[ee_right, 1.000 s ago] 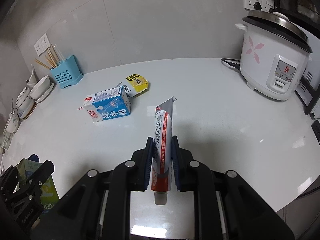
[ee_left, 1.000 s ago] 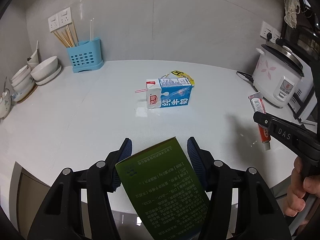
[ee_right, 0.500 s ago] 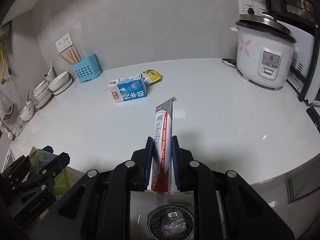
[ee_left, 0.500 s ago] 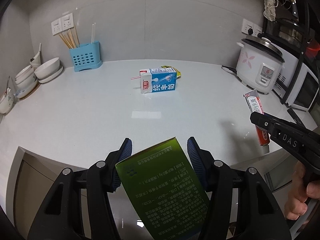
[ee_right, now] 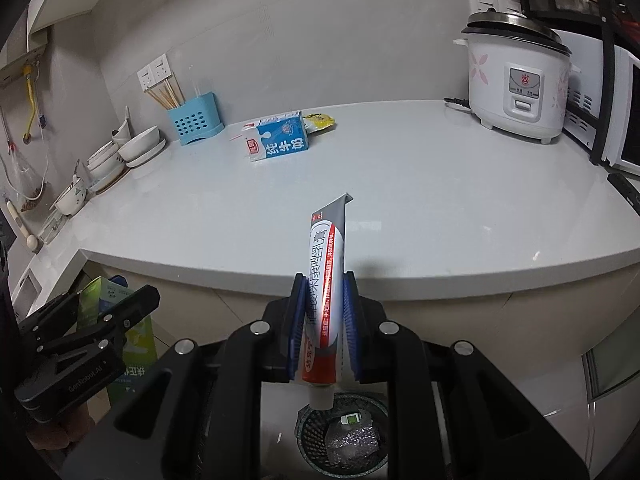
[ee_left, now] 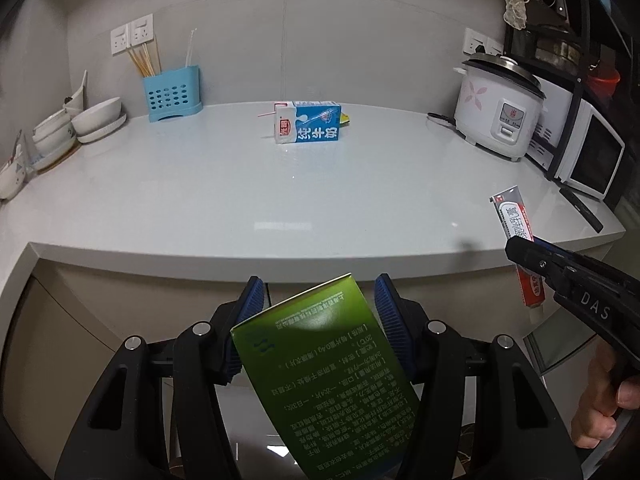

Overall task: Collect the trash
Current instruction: 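Carry the green carton and toothpaste tube down over the wastebasket with both tools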

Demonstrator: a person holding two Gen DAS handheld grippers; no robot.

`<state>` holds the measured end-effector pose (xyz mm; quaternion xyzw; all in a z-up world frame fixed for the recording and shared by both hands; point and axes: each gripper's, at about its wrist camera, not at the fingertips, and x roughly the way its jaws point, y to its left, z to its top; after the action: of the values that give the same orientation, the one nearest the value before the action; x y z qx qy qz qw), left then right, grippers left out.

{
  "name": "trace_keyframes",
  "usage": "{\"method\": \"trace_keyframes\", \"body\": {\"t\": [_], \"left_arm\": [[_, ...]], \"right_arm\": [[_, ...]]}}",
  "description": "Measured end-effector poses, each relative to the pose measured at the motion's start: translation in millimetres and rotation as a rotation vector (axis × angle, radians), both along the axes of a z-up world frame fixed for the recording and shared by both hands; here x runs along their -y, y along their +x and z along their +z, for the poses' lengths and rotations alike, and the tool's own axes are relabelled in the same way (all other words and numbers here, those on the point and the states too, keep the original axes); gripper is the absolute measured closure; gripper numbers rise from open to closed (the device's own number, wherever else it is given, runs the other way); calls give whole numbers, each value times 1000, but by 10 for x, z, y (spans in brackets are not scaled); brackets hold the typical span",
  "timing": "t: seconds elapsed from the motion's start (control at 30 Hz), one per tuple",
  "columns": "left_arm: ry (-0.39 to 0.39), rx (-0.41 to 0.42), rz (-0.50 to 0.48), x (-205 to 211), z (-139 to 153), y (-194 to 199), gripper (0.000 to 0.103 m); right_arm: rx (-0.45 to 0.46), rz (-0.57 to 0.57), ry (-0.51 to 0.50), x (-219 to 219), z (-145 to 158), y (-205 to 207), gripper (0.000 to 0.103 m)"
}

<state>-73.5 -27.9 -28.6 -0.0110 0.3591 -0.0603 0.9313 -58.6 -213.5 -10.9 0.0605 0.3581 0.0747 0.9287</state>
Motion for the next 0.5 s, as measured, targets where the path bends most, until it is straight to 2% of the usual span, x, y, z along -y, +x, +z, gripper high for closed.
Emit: {"method": "trace_keyframes", "body": {"t": [0.27,0.37,0.5], "left_arm": [[-19,-12,0,-103,-543,-332,46],[-23,-7,-13,-117,-733,-434,46],[-25,-41,-23,-122,-1065,-481,46]], "right_arm": [[4,26,-21,-94,-506,-493,85],[-16,21,-23,-112,-755,-599,85],[-62,9,-14,-117,-1151,-694,85]]}}
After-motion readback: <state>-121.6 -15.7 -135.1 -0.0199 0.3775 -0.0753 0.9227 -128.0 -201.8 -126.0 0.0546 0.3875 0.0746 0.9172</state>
